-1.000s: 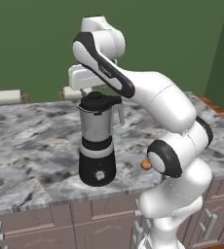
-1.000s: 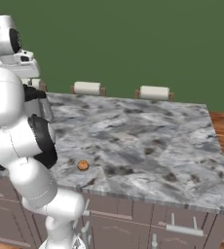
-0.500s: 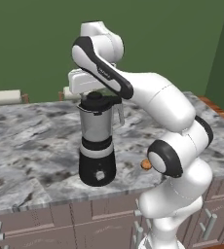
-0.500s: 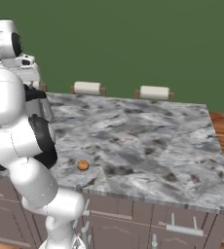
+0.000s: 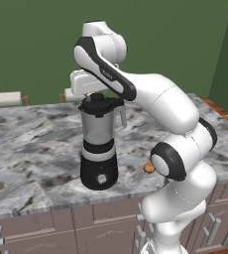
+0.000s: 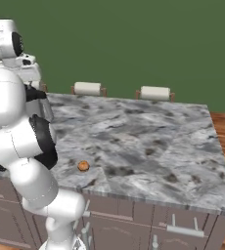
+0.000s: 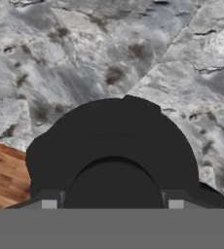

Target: Open the blender lid, put the tangerine in the blender, close the lid, and start the blender.

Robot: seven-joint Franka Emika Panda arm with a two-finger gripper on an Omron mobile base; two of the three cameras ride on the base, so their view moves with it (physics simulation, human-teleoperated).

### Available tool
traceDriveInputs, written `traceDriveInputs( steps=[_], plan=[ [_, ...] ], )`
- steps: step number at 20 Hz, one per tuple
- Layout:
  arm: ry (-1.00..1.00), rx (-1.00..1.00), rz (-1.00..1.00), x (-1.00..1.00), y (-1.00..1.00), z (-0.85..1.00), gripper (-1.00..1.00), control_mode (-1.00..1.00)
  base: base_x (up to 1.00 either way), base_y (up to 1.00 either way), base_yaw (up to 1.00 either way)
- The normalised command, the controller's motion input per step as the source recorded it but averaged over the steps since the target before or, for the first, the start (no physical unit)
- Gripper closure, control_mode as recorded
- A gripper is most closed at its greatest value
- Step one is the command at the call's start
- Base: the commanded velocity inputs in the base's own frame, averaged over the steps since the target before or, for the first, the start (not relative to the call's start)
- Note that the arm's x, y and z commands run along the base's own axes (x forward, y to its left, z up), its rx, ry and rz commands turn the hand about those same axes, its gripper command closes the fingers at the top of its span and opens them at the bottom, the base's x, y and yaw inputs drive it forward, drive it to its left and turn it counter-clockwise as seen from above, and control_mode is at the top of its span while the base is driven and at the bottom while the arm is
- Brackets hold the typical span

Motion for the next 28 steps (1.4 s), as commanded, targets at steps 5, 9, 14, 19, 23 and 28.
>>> traceDriveInputs(
  steps=[5, 9, 14, 19, 23, 28],
  plan=[
    [-0.08, 0.0, 0.0, -0.01, 0.0, 0.61, 1.0, -1.0, 0.0, 0.0, 0.0],
    [-0.26, 0.0, 0.0, -0.01, -0.13, 1.0, 1.0, -1.0, 0.0, 0.0, 0.0],
    [-0.23, 0.0, 0.0, -0.1, -0.71, 0.88, 1.0, -1.0, 0.0, 0.0, 0.0],
    [-0.11, 0.09, 0.0, -0.23, -1.0, 0.1, 1.0, -1.0, 0.0, 0.0, 0.0],
    [-0.01, 0.09, -0.06, -0.18, -1.0, -0.28, 1.0, -1.0, 0.0, 0.0, 0.0],
    [0.0, 0.09, -0.12, -0.08, -1.0, -0.84, 1.0, -1.0, 0.0, 0.0, 0.0]
  ],
)
